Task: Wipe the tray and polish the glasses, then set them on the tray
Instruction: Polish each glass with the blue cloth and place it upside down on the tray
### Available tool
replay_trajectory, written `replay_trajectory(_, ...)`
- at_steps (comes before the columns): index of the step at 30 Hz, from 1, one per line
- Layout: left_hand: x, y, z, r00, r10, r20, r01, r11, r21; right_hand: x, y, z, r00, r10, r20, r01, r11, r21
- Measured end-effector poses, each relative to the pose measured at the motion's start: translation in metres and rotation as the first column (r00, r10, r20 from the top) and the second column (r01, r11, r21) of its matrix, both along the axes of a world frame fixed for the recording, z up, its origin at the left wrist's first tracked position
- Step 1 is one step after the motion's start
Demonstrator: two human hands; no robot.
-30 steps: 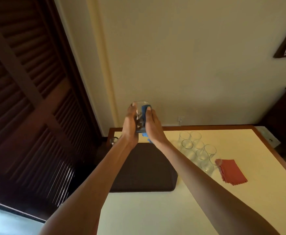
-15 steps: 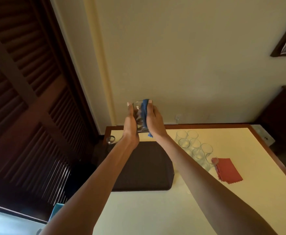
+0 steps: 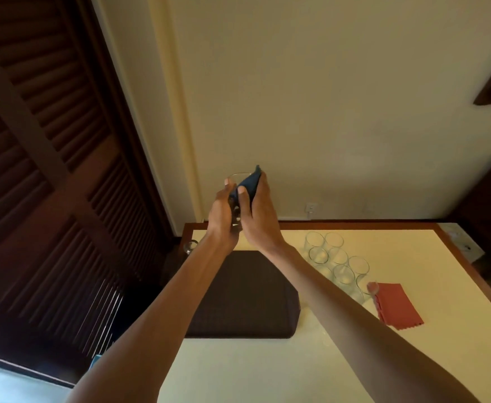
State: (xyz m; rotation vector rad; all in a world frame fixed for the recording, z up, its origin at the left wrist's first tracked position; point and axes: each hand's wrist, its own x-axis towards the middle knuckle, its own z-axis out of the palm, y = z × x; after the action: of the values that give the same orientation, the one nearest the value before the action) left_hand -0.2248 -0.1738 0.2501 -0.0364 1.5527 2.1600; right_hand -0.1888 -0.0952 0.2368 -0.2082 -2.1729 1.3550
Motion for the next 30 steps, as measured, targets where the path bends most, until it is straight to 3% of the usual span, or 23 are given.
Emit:
replay_trajectory(4,-0.002,0.005,0.003,0.999,0.002,-0.049,-0.003,1.0,-0.031,-0.013,0.01,0.012,0.993,-0.006,0.118,0.054,0.913,-0.404)
replay_trajectory(7,-0.008,0.007,0.005,0.996,0.054,-0.075,-0.062,0.993,-0.105,-0.015,0.002,0.005,0.978,0.074,0.195,0.038,0.856,-0.516)
replay_trajectory(11,-0.016,0.002,0.002,0.995,0.074,-0.069,-0.082,0.99,-0.113,0.002,-0.013,-0.009,0.966,0.032,0.255,0.04,0.962,-0.271)
replay_trajectory(15,-0.016,-0.007,-0.002,1.0,0.011,0.007,-0.011,1.0,0.02,0.003,-0.02,-0.012,0.992,0.024,0.124,-0.022,1.0,-0.019)
replay_trajectory(18,-0.015,-0.01,-0.003,0.996,-0.094,0.007,0.092,0.99,0.111,-0.01,-0.013,-0.002,0.998,-0.054,0.036,0.05,0.993,0.109)
replay_trajectory(21,-0.016,-0.01,-0.003,0.991,-0.13,0.016,0.126,0.979,0.159,-0.021,0.001,0.014,0.998,-0.066,-0.007,0.066,0.998,0.021)
replay_trajectory(25,-0.015,-0.008,0.002,0.993,-0.107,-0.059,0.113,0.988,0.109,-0.03,0.009,0.021,0.979,-0.088,0.183,0.112,0.986,-0.124)
replay_trajectory(30,-0.017,-0.008,-0.001,0.997,-0.028,-0.078,0.032,0.998,0.05,-0.021,-0.004,0.015,0.956,-0.061,0.286,0.095,0.99,-0.104)
